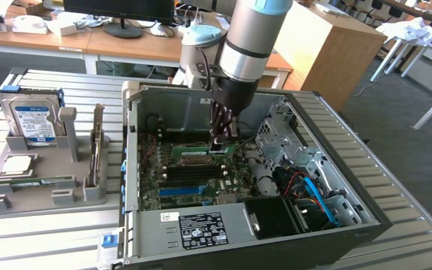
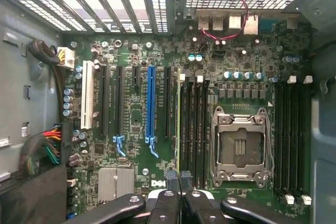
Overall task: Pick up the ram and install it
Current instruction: 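Insert the ram into the slot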
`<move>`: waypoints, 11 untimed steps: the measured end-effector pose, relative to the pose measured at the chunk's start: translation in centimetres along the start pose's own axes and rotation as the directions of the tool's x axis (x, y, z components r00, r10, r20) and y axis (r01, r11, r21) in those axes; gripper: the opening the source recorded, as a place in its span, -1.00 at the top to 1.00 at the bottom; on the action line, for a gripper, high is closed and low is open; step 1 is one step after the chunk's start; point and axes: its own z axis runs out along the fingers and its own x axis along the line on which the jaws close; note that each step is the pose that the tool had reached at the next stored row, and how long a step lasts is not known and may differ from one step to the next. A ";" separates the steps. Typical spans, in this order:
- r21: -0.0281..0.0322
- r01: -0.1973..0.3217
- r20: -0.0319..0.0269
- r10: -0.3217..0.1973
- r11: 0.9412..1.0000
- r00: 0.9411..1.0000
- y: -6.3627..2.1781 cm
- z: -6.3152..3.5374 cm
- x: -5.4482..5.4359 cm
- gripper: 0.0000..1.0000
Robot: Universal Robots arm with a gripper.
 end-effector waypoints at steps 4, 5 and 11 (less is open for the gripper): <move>0.000 0.000 0.000 0.000 1.000 1.000 -0.01 0.42 0.0 0.77; 0.000 0.000 0.000 0.000 1.000 1.000 -0.02 0.48 0.0 0.77; 0.000 0.000 0.000 0.000 1.000 1.000 -0.02 0.52 0.0 0.77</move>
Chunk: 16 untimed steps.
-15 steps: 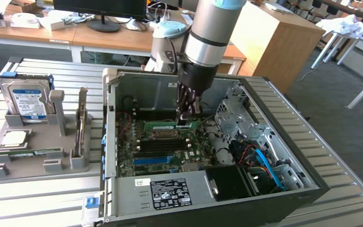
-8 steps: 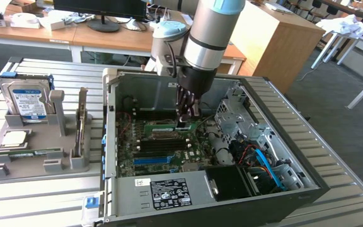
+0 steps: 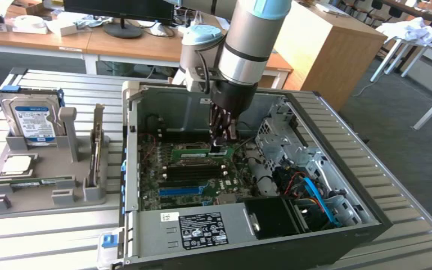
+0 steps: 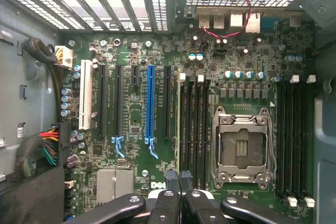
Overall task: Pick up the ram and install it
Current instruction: 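Insert the ram into the slot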
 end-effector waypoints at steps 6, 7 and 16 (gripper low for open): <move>0.000 0.000 0.000 0.000 1.000 1.000 -0.01 0.29 0.0 0.77; 0.000 0.000 0.000 0.000 1.000 1.000 -0.01 0.33 0.0 0.77; 0.000 0.000 0.000 0.000 1.000 1.000 -0.03 0.69 0.0 0.77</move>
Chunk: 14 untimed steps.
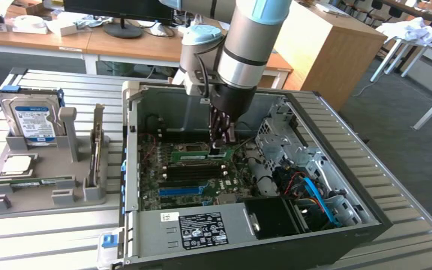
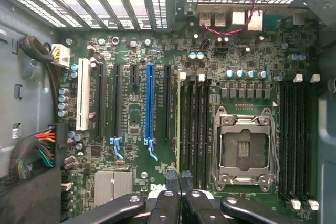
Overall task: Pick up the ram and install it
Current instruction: 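Insert the ram into the slot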
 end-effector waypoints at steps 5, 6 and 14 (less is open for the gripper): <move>0.000 0.000 0.000 0.000 1.000 1.000 0.00 0.03 0.0 0.77; 0.000 0.000 0.000 0.000 1.000 1.000 0.00 0.03 0.0 0.77; 0.000 0.000 0.000 0.000 1.000 1.000 -0.03 0.72 0.0 0.77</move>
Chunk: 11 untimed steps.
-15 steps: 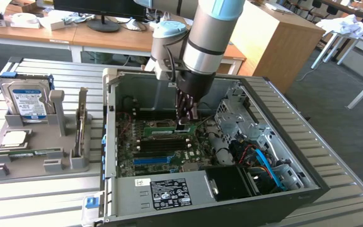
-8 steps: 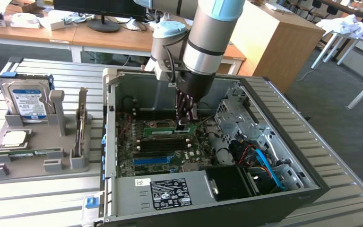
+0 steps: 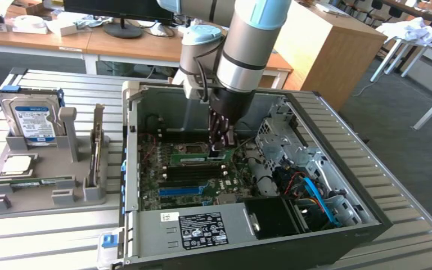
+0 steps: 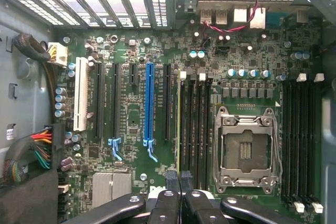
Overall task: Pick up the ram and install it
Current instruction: 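Insert the ram into the slot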
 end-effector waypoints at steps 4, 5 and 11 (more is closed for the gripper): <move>0.000 0.000 0.000 0.000 1.000 1.000 -0.02 0.51 0.0 0.77; 0.000 0.000 0.000 0.000 1.000 1.000 -0.03 0.81 0.0 0.77; 0.000 0.000 0.000 0.000 1.000 1.000 -0.06 1.59 0.0 0.77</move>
